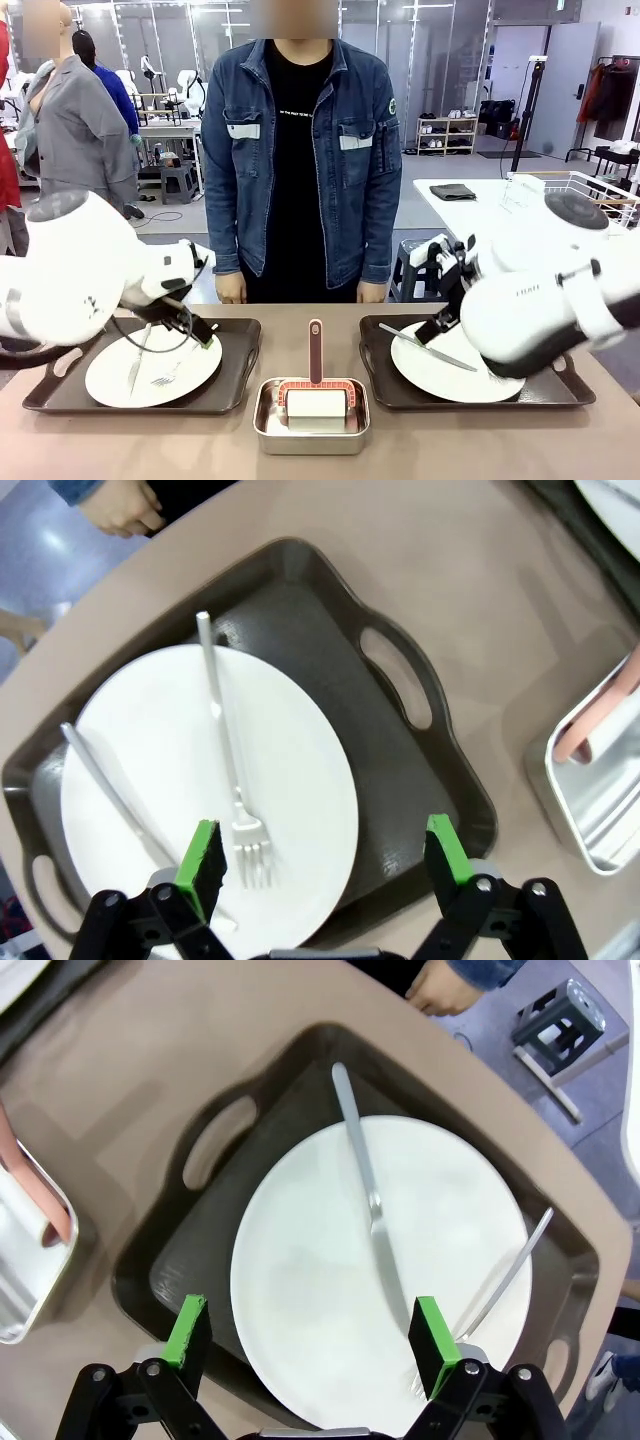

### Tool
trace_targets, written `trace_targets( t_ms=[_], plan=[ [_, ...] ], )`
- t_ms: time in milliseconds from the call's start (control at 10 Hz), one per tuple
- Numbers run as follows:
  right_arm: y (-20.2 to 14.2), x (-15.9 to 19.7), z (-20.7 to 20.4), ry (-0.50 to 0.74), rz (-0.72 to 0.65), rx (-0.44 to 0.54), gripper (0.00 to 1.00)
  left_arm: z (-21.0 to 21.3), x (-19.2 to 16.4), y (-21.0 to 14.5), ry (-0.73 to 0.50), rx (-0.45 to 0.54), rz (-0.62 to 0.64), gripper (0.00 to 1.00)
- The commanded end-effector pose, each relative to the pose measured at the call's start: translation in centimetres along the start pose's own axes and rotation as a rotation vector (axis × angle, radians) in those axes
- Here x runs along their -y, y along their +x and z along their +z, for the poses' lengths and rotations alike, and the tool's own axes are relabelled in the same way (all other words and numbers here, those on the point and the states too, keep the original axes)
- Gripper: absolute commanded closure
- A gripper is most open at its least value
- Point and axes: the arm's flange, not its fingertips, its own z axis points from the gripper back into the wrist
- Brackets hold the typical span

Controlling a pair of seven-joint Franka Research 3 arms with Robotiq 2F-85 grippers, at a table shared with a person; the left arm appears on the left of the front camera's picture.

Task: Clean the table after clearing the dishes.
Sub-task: When the left (or right) Handle tray is removed, use the left hand (or right hand) to clean the left (or right) side of the table with the Lint Roller.

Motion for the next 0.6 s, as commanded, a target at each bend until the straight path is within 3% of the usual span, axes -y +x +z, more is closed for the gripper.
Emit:
trace_targets(
  t_ms=[0, 100, 300, 500],
  plan=[
    [1.8, 2.4, 1.1, 0.096, 0.012, 0.014, 0.00, 3.1, -2.8, 1.7, -0.156, -0.004, -0.020, 0.00],
    [2.8, 3.9, 2.1, 0.127, -0.003, 0.027, 0.00, 4.7, -4.3, 2.2, -0.248, 0.017, -0.031, 0.00],
    [3.2, 7.3, 4.9, 0.307, -0.052, 0.063, 0.00, 8.3, -7.2, 1.7, -0.500, 0.101, -0.027, 0.00],
    [0.5, 11.6, 7.9, 0.619, -0.129, 0.143, 0.00, 11.2, -11.0, -1.6, -0.704, 0.227, -0.017, 0.00]
  ],
)
